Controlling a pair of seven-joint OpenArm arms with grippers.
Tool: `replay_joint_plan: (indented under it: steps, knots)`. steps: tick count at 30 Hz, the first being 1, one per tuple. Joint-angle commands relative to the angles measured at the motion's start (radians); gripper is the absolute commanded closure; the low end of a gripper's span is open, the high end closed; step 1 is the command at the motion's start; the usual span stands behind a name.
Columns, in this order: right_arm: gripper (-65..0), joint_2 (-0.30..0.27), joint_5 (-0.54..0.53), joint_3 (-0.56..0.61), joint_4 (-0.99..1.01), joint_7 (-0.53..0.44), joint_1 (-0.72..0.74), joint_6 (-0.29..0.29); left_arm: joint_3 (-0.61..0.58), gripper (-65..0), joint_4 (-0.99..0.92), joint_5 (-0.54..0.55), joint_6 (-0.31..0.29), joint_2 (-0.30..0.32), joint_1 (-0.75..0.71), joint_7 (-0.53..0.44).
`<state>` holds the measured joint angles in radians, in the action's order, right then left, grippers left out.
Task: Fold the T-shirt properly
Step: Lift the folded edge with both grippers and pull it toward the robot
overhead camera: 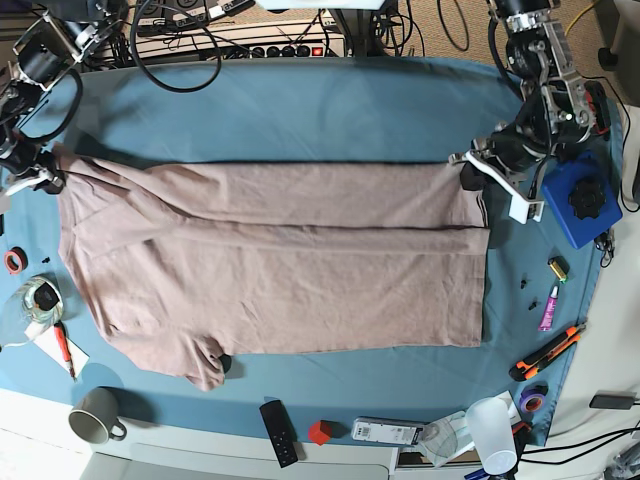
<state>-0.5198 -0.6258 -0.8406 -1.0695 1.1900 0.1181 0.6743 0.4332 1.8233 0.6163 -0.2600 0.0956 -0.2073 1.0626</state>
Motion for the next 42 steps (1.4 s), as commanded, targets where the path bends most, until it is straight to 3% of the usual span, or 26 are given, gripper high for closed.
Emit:
replay_joint_plan:
  steps: [1, 12, 21, 36, 42]
  knots:
    - [0.0, -0.045, -0.006, -0.005, -0.019, -0.013, 0.012, 0.003, 0.002, 0.0, 0.031, 0.017, -0.019, 0.007, 0.001, -0.02]
    - [0.0, -0.104, -0.013, -0.005, -0.019, 0.05, 0.012, 0.002, 0.008, 0.0, 0.102, 0.035, -0.026, 0.03, -0.078, 0.004]
    - [0.0, -0.103, -0.092, -0.005, -0.019, 0.116, -0.03, 0.003, 0.083, 0.0, 0.234, 0.036, -0.03, 0.029, -0.228, -0.008]
    - [0.0, -0.104, -0.235, -0.006, -0.034, 0.092, -0.254, 0.024, 0.085, 0.0, 0.248, 0.05, -0.03, 0.029, -0.297, 0.022]
    - [0.0, -0.103, -0.241, -0.006, -0.092, 0.109, -0.254, 0.024, 0.185, 0.0, 0.259, 0.061, -0.03, 0.03, -0.297, 0.023]
